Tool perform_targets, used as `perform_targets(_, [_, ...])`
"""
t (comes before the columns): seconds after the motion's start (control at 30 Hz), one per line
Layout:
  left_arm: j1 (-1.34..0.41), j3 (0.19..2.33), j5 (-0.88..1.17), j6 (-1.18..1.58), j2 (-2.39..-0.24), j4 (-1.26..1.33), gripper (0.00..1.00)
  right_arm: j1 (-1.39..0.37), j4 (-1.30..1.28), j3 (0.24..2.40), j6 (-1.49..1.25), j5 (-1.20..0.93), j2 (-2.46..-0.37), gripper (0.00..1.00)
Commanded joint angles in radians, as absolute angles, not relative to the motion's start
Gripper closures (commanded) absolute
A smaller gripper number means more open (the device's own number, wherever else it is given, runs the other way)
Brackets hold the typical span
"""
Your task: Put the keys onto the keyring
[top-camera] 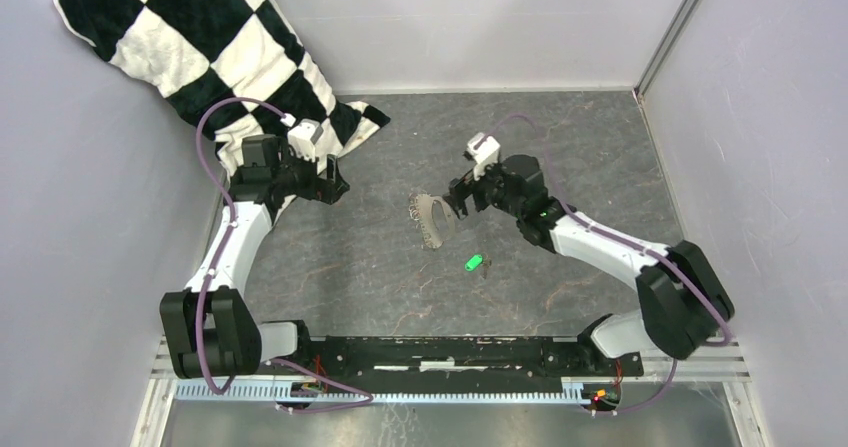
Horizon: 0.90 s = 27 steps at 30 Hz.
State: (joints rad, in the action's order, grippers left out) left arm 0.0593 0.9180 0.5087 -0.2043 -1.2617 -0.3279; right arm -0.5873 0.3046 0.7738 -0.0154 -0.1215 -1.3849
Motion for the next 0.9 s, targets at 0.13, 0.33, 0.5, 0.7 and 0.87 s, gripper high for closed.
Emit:
perform_targets(0.13, [0.063,0.984,0.614,-0.229,-1.295,-0.422,0.00,-0.639,0.174,1.041,0.141,-0.447,-1.671,0.10])
perform_targets(0.33, [0.061,0.997,0.597,-0.252,-1.304,-0.459,0.00,-0.676,0.142,1.138,0.189,-0.472,-1.840,0.15])
perform_targets(0.5, [0.062,0.979,0.601,-0.271,-1.292,-0.470,0.00,-0.682,0.147,1.146,0.207,-0.469,-1.889,0.16])
perform_targets(0.7, [0.062,0.965,0.624,-0.284,-1.262,-0.481,0.00,-0.703,0.145,1.149,0.222,-0.423,-1.934,0.22])
perform_targets(0.87, [0.062,0.958,0.625,-0.292,-1.244,-0.489,0.00,-0.710,0.163,1.144,0.226,-0.399,-1.952,0.25])
